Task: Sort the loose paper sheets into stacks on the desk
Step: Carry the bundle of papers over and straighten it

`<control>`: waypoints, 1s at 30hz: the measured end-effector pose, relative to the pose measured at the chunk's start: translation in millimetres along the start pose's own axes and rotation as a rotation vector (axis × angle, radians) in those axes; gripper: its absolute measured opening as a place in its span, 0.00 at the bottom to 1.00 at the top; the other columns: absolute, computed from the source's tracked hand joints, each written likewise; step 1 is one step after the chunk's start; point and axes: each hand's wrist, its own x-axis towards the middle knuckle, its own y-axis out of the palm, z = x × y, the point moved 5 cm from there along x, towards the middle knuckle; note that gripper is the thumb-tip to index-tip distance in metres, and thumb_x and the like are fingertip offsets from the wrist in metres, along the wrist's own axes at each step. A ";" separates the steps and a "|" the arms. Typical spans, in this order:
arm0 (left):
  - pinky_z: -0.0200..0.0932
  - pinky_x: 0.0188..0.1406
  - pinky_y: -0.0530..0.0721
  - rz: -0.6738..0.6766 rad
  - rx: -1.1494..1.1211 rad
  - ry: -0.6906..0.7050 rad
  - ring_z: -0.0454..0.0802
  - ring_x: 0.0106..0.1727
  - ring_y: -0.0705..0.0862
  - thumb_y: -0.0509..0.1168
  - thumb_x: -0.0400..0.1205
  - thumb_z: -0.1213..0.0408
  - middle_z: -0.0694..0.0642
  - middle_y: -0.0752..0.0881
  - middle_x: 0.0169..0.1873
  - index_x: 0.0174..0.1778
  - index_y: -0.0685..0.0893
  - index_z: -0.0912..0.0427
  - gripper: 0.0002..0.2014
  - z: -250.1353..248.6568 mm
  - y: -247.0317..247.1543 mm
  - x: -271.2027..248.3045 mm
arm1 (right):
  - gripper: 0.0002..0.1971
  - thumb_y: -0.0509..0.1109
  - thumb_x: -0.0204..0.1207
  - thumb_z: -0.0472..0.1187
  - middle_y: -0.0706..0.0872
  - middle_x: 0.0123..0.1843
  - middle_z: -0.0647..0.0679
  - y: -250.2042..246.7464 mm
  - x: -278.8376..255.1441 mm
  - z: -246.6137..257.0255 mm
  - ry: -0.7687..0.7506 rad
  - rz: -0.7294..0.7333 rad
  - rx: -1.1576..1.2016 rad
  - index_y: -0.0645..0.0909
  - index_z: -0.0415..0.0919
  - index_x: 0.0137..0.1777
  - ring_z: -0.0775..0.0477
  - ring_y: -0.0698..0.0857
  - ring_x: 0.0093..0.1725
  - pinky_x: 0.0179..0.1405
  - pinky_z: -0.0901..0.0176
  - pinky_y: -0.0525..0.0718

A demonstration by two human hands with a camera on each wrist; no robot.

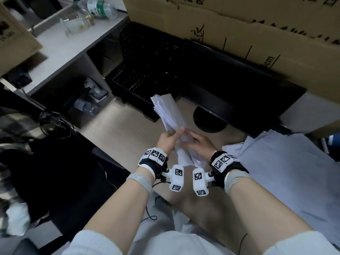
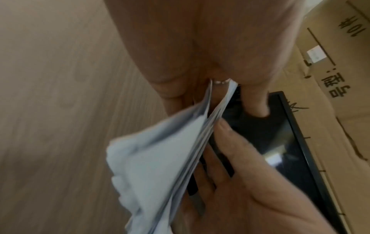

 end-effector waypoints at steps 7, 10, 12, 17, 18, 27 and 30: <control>0.51 0.47 0.87 -0.058 -0.014 0.094 0.52 0.38 0.86 0.69 0.83 0.63 0.55 0.90 0.35 0.42 0.91 0.60 0.08 -5.3 -17.3 -21.0 | 0.31 0.75 0.75 0.33 0.78 0.75 0.58 7.4 -10.7 -8.6 -0.020 -0.033 -0.039 0.77 0.58 0.76 0.56 0.77 0.73 0.61 0.73 0.78; 0.40 0.32 0.82 -0.043 -0.090 0.055 0.47 0.30 0.83 0.75 0.80 0.60 0.54 0.86 0.30 0.37 0.89 0.62 0.10 2.1 -22.1 -22.3 | 0.29 0.78 0.72 0.34 0.80 0.73 0.60 13.4 -8.3 -8.5 -0.040 -0.082 -0.055 0.82 0.59 0.70 0.58 0.77 0.72 0.67 0.69 0.76; 0.41 0.33 0.82 -0.048 -0.121 0.036 0.48 0.30 0.83 0.76 0.79 0.62 0.54 0.87 0.29 0.37 0.90 0.64 0.09 9.5 -29.4 -15.8 | 0.27 0.80 0.69 0.35 0.82 0.70 0.61 20.9 -3.4 -8.8 -0.043 -0.131 -0.051 0.85 0.60 0.65 0.57 0.79 0.71 0.71 0.61 0.78; 0.47 0.43 0.87 -0.011 -0.172 -0.015 0.54 0.36 0.87 0.76 0.77 0.65 0.59 0.91 0.34 0.35 0.91 0.60 0.06 19.7 -54.9 7.4 | 0.25 0.80 0.67 0.31 0.87 0.61 0.54 38.6 9.9 4.2 -0.014 -0.289 -0.029 0.84 0.48 0.65 0.54 0.85 0.61 0.55 0.73 0.82; 0.45 0.41 0.86 -0.003 -0.177 -0.017 0.53 0.35 0.87 0.76 0.78 0.66 0.59 0.91 0.33 0.34 0.91 0.60 0.07 19.1 -59.1 10.1 | 0.27 0.81 0.67 0.32 0.87 0.59 0.54 41.0 12.9 7.6 -0.010 -0.316 -0.032 0.82 0.48 0.66 0.56 0.85 0.60 0.52 0.75 0.81; 0.36 0.29 0.81 0.065 -0.247 0.007 0.46 0.27 0.83 0.71 0.82 0.69 0.51 0.86 0.24 0.31 0.86 0.64 0.12 -3.5 -75.1 22.5 | 0.33 0.82 0.69 0.33 0.86 0.64 0.51 54.8 33.0 12.5 0.070 -0.334 0.110 0.77 0.45 0.75 0.59 0.85 0.61 0.57 0.66 0.84; 0.39 0.32 0.86 0.075 -0.217 -0.022 0.50 0.30 0.87 0.72 0.82 0.67 0.57 0.89 0.29 0.36 0.89 0.67 0.09 -10.7 -76.1 21.5 | 0.33 0.83 0.67 0.34 0.88 0.63 0.51 52.7 38.0 9.9 0.087 -0.285 0.150 0.79 0.47 0.72 0.57 0.88 0.59 0.57 0.62 0.86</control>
